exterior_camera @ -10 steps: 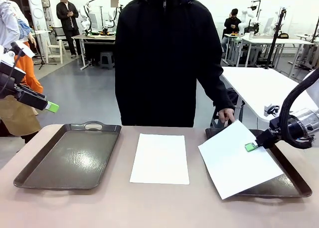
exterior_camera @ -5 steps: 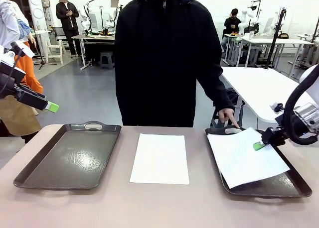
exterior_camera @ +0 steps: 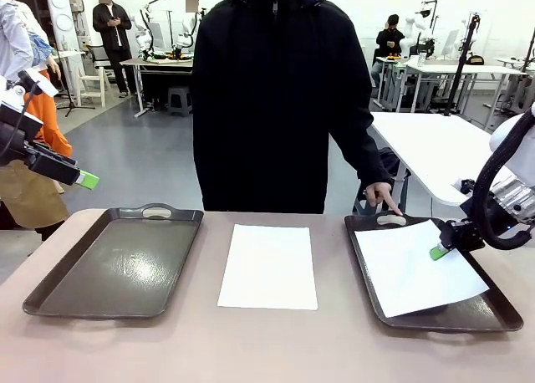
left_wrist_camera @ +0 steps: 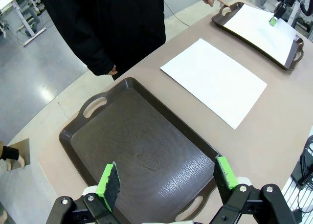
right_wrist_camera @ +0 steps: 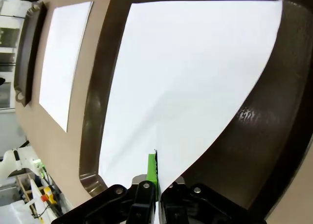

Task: Sort the A4 documents.
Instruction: Place the A4 Paper in the designated Handle tray.

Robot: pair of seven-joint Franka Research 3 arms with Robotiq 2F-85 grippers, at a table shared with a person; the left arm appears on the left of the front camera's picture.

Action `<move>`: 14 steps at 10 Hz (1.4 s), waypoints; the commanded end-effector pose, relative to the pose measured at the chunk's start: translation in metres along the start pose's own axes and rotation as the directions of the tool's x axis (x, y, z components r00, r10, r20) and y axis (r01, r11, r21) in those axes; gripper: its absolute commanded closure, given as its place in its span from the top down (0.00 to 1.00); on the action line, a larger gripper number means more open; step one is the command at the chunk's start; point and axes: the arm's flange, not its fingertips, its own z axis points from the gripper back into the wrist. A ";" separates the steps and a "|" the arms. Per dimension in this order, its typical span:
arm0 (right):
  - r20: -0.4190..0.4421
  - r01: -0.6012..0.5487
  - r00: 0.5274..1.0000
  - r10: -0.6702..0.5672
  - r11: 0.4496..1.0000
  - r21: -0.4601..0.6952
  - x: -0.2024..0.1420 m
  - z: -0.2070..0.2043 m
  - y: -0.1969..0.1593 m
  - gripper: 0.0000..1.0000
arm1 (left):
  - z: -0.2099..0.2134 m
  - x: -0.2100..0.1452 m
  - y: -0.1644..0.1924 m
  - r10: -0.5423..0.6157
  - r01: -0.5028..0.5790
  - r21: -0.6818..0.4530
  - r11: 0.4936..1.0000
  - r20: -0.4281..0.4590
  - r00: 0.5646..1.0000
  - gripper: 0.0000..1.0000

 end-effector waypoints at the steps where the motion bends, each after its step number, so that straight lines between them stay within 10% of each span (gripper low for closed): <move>1: -0.012 0.029 0.999 -0.030 0.999 -0.022 -0.004 -0.004 0.004 0.01 | 0.000 -0.001 0.001 0.000 0.000 -0.002 1.000 0.003 1.000 1.00; 7: 0.029 0.095 0.995 -0.095 0.995 -0.014 -0.013 -0.009 -0.005 0.01 | 0.000 -0.001 0.001 0.000 0.000 -0.002 1.000 0.003 1.000 1.00; 12: 0.042 0.182 0.983 -0.178 0.976 -0.122 -0.014 -0.003 -0.002 0.51 | 0.000 -0.001 0.001 0.000 0.000 -0.002 1.000 0.003 1.000 1.00; 14: 0.024 0.205 0.979 -0.204 0.956 -0.211 -0.015 0.000 -0.002 0.56 | 0.000 -0.001 0.001 0.000 0.000 -0.002 1.000 0.003 1.000 1.00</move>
